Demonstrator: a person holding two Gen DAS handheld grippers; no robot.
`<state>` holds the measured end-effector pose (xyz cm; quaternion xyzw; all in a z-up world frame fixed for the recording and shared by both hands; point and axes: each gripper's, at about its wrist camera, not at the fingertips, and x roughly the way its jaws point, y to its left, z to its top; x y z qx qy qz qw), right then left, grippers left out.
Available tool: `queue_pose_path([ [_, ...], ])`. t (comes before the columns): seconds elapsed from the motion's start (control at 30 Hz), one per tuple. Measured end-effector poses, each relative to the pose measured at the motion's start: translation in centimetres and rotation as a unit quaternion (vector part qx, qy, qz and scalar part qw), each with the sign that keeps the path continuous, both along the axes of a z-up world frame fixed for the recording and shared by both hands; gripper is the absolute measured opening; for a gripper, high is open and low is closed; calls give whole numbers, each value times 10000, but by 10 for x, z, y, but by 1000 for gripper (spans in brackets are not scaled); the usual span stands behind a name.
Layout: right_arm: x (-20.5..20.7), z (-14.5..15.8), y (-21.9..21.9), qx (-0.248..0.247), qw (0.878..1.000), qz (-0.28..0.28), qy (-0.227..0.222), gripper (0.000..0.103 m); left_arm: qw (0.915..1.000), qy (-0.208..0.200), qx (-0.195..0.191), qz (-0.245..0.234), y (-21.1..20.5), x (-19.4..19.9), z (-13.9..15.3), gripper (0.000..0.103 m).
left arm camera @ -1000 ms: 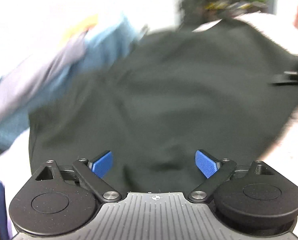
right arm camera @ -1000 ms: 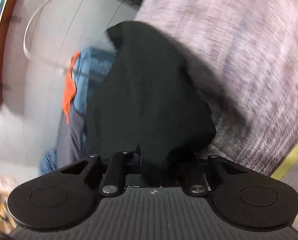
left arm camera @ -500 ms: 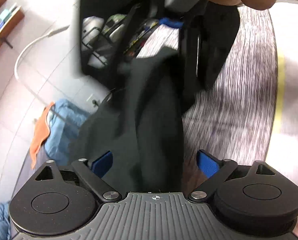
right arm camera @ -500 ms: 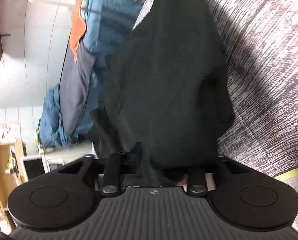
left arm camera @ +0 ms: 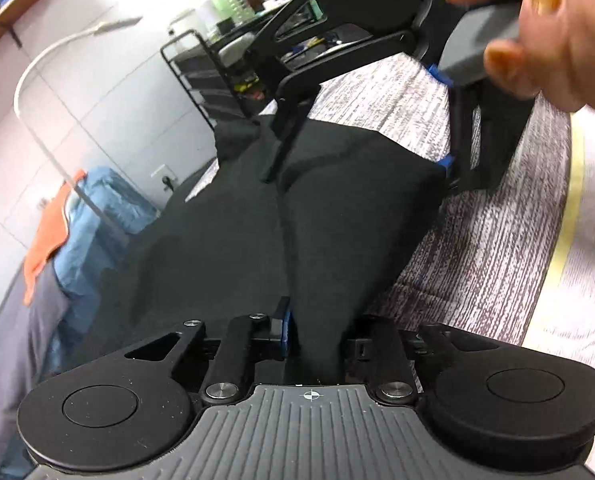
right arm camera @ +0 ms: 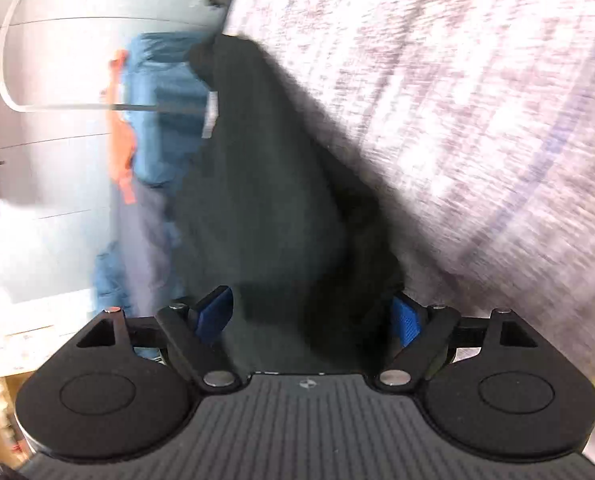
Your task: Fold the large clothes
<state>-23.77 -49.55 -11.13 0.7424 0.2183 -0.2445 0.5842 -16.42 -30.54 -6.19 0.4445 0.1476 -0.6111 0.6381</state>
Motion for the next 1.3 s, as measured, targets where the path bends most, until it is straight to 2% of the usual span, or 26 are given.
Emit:
queue_pose_path([
  [0.1, 15, -13, -14, -193, 9994, 280, 53, 84, 9999, 130, 25, 77, -2, 4, 3, 69],
  [0.23, 38, -25, -22, -434, 9979, 480, 15, 72, 9996, 260, 33, 144, -4, 12, 4, 64],
  [0.27, 41, -25, -23, -541, 9972, 522, -2, 60, 9994, 297, 35, 166, -8, 17, 5, 63],
  [0.3, 42, -25, -22, -615, 9967, 525, 87, 43, 9992, 356, 40, 202, -9, 19, 5, 62],
  [0.33, 43, -24, -18, -678, 9962, 510, 183, 39, 9986, 459, 52, 254, -9, 22, 7, 61],
  [0.4, 42, -11, -12, -920, 9940, 523, 258, 29, 9972, 652, 6, 375, -8, 27, 12, 62],
  [0.53, 57, 20, -1, -1478, 9847, 719, 586, 24, 9947, 875, -178, 514, 2, 34, 25, 62],
  [0.6, 69, 42, 6, -1928, 9734, 955, 789, 23, 9924, 1009, -299, 641, 8, 42, 34, 62],
  [0.67, 92, 67, 17, -2441, 9572, 1263, 908, 22, 9887, 1185, -426, 816, 16, 52, 43, 62],
  [0.77, 123, 100, 34, -2840, 9436, 1521, 759, 20, 9786, 1542, -643, 1199, 34, 79, 60, 62],
  [0.9, 189, 136, 65, -3384, 9156, 2058, 695, 20, 9475, 2310, -949, 1998, 71, 134, 82, 62],
  [1.0, 243, 149, 92, -3484, 9038, 2465, 312, 20, 9218, 2558, -1168, 2669, 111, 177, 89, 62],
  [1.03, 265, 151, 103, -3516, 8979, 2639, 222, 20, 9095, 2680, -1268, 2913, 128, 192, 89, 61],
  [1.1, 306, 152, 133, -3602, 8817, 3045, 91, 20, 8844, 2897, -1421, 3372, 163, 217, 86, 61],
  [1.17, 345, 149, 163, -3622, 8645, 3486, -18, 19, 8667, 2935, -1462, 3760, 193, 235, 78, 57],
  [1.2, 364, 144, 179, -3629, 8555, 3692, -27, 19, 8583, 2956, -1446, 3938, 206, 242, 71, 56],
  [1.3, 416, 120, 225, -3498, 8356, 4234, 130, 20, 8224, 3255, -1326, 4474, 243, 264, 41, 58],
])
